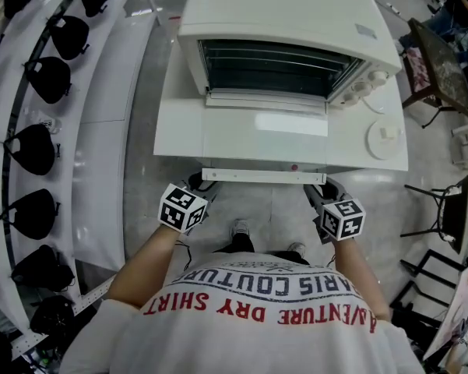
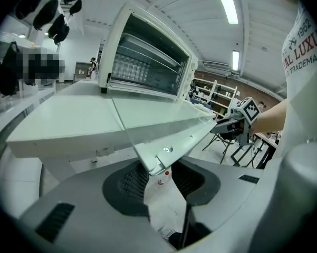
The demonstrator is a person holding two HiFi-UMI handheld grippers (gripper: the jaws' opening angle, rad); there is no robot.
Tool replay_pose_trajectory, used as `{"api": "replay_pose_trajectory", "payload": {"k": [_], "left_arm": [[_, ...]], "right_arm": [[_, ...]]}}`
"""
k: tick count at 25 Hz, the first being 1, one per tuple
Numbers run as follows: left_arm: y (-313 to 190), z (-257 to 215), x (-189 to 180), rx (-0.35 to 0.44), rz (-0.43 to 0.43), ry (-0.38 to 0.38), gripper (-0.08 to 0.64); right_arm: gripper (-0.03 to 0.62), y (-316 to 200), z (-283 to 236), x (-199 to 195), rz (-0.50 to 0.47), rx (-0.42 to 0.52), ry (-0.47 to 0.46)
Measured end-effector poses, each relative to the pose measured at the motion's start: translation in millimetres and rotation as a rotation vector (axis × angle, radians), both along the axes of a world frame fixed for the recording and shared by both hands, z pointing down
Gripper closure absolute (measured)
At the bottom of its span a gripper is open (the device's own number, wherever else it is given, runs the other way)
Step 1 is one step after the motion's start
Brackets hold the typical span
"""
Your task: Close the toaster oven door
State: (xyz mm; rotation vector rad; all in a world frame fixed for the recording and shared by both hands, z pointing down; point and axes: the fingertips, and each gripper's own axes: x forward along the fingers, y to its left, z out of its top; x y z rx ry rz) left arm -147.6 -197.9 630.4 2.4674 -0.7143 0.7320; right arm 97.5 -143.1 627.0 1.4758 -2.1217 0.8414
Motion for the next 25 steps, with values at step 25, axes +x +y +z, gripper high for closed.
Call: {"api": "replay_pose_trajectory", "payload": {"k": [25], "left_arm": [[6, -62, -2, -0.022, -0.060, 0.116, 0.411]], "right_arm": [[0.476, 3, -62, 2, 0.031, 0.113, -0.109]]}}
